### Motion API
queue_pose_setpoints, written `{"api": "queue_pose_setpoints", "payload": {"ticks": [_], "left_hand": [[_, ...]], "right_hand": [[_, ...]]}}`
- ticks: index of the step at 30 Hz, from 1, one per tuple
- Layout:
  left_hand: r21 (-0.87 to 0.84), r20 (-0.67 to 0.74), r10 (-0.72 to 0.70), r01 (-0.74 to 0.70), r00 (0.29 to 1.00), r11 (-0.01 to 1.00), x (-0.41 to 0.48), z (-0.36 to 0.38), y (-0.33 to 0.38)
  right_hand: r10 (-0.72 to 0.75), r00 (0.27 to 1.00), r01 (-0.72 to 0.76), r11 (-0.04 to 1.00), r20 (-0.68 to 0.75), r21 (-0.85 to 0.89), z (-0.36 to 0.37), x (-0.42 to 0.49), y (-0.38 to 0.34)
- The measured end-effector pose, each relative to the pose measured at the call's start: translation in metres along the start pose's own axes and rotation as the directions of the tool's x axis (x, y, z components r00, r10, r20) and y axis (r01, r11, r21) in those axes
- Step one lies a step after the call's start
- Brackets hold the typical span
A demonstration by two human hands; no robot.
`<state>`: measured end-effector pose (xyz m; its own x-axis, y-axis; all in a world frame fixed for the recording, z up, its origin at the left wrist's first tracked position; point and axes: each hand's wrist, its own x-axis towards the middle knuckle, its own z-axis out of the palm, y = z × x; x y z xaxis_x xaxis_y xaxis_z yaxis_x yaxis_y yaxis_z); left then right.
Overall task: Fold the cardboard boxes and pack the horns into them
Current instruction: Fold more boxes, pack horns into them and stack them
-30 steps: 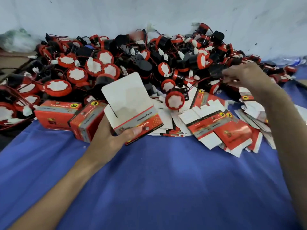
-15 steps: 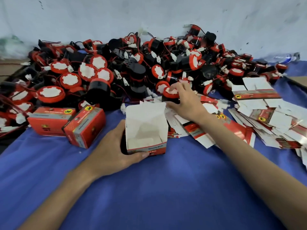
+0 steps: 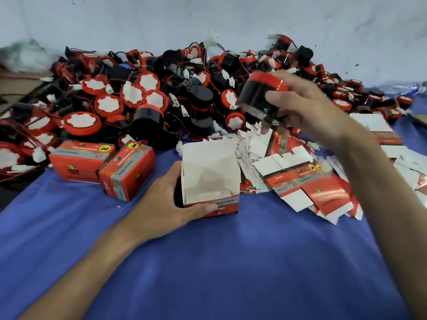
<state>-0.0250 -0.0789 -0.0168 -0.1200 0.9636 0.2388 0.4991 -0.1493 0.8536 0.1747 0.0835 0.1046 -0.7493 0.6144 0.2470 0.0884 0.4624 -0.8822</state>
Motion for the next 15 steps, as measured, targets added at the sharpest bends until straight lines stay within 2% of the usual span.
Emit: {"api": "queue_pose_setpoints", "payload": {"ticks": [3,4,6,10,15], "left_hand": [[0.021,-0.01,-0.012,0.012,1.0,1.0,0.0,0.0,-0.001],[0.025,-0.011,-0.013,0.013,1.0,1.0,0.0,0.0,-0.001],[0.009,-0.015,-0.007,0.008,1.0,1.0,0.0,0.001,-0.001],[-0.057,-0.047,-0.068,0.065,0.997,0.996,0.001,0.0,0.0],[-0.035,-0.025,-0.056,0.055,0.998,0.998,0.001,-0.001,-0.003]], "right_hand": [[-0.131,0.959,0.168,0.977,0.252,-0.134,0.022,-0.016,-0.033],[-0.15,0.942,0.225,0.946,0.301,-0.233,0.035,-0.016,-0.034],[-0.141,0.917,0.32,0.818,0.373,-0.478,0.059,-0.012,-0.025],[-0.045,0.917,0.343,0.597,0.397,-0.725,0.08,-0.014,-0.001],[-0.221,0.906,0.423,0.435,0.361,-0.795,0.082,-0.03,0.014]]}}
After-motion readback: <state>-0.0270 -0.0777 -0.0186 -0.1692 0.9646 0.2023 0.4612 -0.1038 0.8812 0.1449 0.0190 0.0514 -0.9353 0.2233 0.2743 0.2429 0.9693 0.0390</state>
